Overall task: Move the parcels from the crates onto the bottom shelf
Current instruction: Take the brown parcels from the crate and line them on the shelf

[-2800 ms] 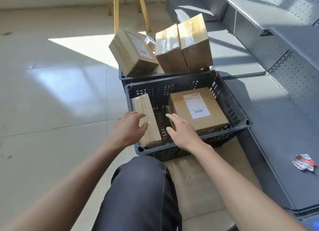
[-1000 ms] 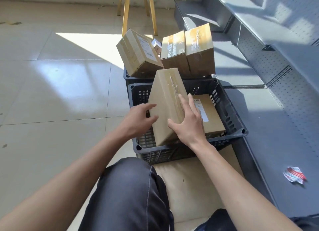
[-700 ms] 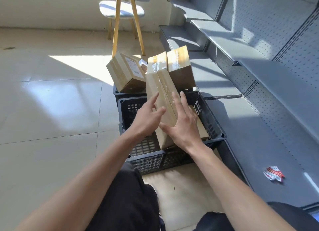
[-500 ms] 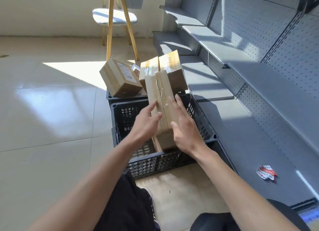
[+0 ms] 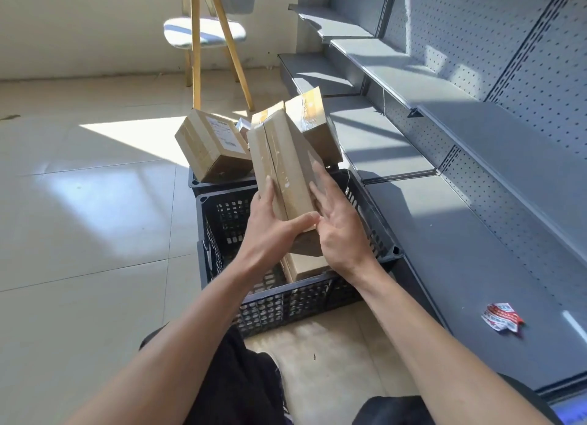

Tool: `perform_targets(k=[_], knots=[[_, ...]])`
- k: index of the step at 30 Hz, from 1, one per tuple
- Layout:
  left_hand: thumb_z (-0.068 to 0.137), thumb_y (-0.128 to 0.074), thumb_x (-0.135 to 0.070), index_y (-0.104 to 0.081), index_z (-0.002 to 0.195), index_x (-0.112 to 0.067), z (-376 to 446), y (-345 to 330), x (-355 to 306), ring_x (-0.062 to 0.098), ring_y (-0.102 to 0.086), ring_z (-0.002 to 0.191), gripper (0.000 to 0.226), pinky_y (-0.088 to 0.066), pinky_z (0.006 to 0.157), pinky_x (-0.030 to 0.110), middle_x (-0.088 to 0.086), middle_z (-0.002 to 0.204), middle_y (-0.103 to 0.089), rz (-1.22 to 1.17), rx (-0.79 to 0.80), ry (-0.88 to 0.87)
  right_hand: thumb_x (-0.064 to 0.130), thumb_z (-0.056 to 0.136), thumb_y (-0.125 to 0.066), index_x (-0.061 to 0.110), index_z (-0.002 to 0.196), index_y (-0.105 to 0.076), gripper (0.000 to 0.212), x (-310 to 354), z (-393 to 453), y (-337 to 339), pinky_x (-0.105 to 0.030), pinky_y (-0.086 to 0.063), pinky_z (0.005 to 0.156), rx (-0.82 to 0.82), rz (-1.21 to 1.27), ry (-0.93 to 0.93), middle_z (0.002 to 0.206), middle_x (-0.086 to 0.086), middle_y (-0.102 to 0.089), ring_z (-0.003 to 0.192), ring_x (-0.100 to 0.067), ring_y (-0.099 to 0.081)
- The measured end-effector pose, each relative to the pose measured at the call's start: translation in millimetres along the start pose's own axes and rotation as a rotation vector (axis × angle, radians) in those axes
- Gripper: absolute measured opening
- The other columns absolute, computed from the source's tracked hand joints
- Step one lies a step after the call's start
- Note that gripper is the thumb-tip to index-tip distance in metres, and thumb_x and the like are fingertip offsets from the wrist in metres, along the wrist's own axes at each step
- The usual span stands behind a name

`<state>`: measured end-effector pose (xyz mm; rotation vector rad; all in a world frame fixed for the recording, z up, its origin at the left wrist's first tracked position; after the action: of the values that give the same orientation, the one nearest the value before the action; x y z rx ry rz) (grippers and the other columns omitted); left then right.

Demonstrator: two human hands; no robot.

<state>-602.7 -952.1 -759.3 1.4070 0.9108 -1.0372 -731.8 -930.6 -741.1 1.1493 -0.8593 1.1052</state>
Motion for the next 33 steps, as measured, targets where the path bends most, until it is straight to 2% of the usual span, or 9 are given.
perform_targets(k=[6,12,16,18,23,27,29,31,33], knots=[[0.06,-0.091,-0.058,-0.012,0.162,-0.026,0.4,5.5,1.9,0.005,-0.026,0.145,0.133,-0.023,0.121,0.031,-0.004,0.166,-0.022,0.008,-0.045,-0.007,-0.031,0.086,-0.029,0.026,0.156,-0.029,0.091,-3.9,0.9,1.0,-0.04,-0.032,0.12,0.022,0.185,-0.09,0.162,0.005,-0.03,0.142,-0.004,-0.039],[0.051,-0.089,-0.046,-0.023,0.157,-0.036,2.5,13.6,13.3,0.016,-0.047,0.135,0.125,-0.047,0.109,0.044,-0.007,0.156,-0.039,-0.051,-0.076,0.027,-0.032,0.082,-0.027,0.024,0.154,-0.035,0.091,0.7,-1.9,-2.2,-0.033,-0.034,0.118,0.078,0.143,-0.089,0.16,0.001,-0.032,0.141,-0.007,-0.042],[0.056,-0.089,-0.043,-0.028,0.154,-0.043,4.5,26.0,20.8,0.019,-0.057,0.126,0.115,-0.055,0.098,0.047,-0.009,0.15,-0.046,-0.155,-0.102,0.055,0.002,0.097,-0.051,0.04,0.144,-0.049,0.06,-14.7,-0.5,18.6,-0.038,-0.041,0.115,-0.006,-0.167,-0.094,0.161,0.006,-0.032,0.141,-0.013,-0.042],[0.058,-0.088,-0.039,-0.028,0.155,-0.042,6.4,36.0,23.6,0.019,-0.056,0.127,0.114,-0.056,0.097,0.048,-0.01,0.152,-0.045,-0.219,-0.134,0.069,0.023,0.099,-0.06,0.041,0.145,-0.048,0.051,-30.6,-2.7,31.1,-0.039,-0.032,0.119,-0.014,-0.316,-0.18,0.163,0.002,-0.027,0.147,-0.019,-0.033],[0.062,-0.084,-0.032,-0.025,0.158,-0.038,7.0,55.9,25.8,0.016,-0.056,0.13,0.113,-0.058,0.094,0.043,-0.013,0.159,-0.037,-0.359,-0.189,0.073,0.06,0.089,-0.063,0.042,0.151,-0.037,0.069,-55.8,-8.8,44.1,-0.046,-0.02,0.122,0.02,-0.451,-0.285,0.167,-0.001,-0.01,0.153,-0.021,-0.014],[0.06,-0.08,-0.03,-0.032,0.155,-0.042,7.7,59.5,28.0,0.02,-0.062,0.124,0.107,-0.059,0.084,0.04,-0.009,0.149,-0.05,-0.493,-0.168,0.114,0.068,0.084,-0.063,0.047,0.153,-0.027,0.081,-58.7,-9.8,49.9,-0.044,-0.02,0.12,-0.004,-0.42,-0.298,0.168,0.0,0.002,0.153,-0.023,-0.014],[0.064,-0.076,-0.022,-0.034,0.155,-0.038,7.0,57.9,24.6,0.012,-0.065,0.118,0.101,-0.057,0.081,0.036,-0.02,0.13,-0.062,-0.545,-0.156,0.115,0.071,0.08,-0.064,0.051,0.153,-0.025,0.086,-56.7,-8.9,54.1,-0.047,-0.021,0.121,-0.035,-0.384,-0.282,0.168,0.002,0.004,0.153,-0.022,-0.014],[0.069,-0.07,-0.018,-0.034,0.156,-0.036,6.7,55.0,22.1,0.007,-0.068,0.11,0.096,-0.059,0.081,0.038,-0.027,0.112,-0.067,-0.573,-0.129,0.109,0.07,0.077,-0.068,0.052,0.152,-0.025,0.089,-54.2,-8.5,60.2,-0.047,-0.02,0.121,-0.088,-0.338,-0.274,0.168,0.004,0.005,0.154,-0.02,-0.012],[0.071,-0.067,-0.017,-0.032,0.156,-0.035,6.2,52.2,22.2,0.01,-0.069,0.108,0.094,-0.059,0.08,0.04,-0.023,0.112,-0.069,-0.596,-0.094,0.115,0.064,0.075,-0.074,0.049,0.152,-0.028,0.091,-50.4,-8.5,66.7,-0.041,-0.019,0.12,-0.131,-0.308,-0.263,0.168,0.004,0.005,0.153,-0.019,-0.012]])
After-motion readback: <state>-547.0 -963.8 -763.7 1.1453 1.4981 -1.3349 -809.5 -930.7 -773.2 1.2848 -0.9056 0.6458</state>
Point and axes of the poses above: each hand's wrist, its own z-axis towards the middle knuckle, its own y-axis out of the back of the hand, x = y × z, the point moved 8 cm from there along z, towards the middle knuckle
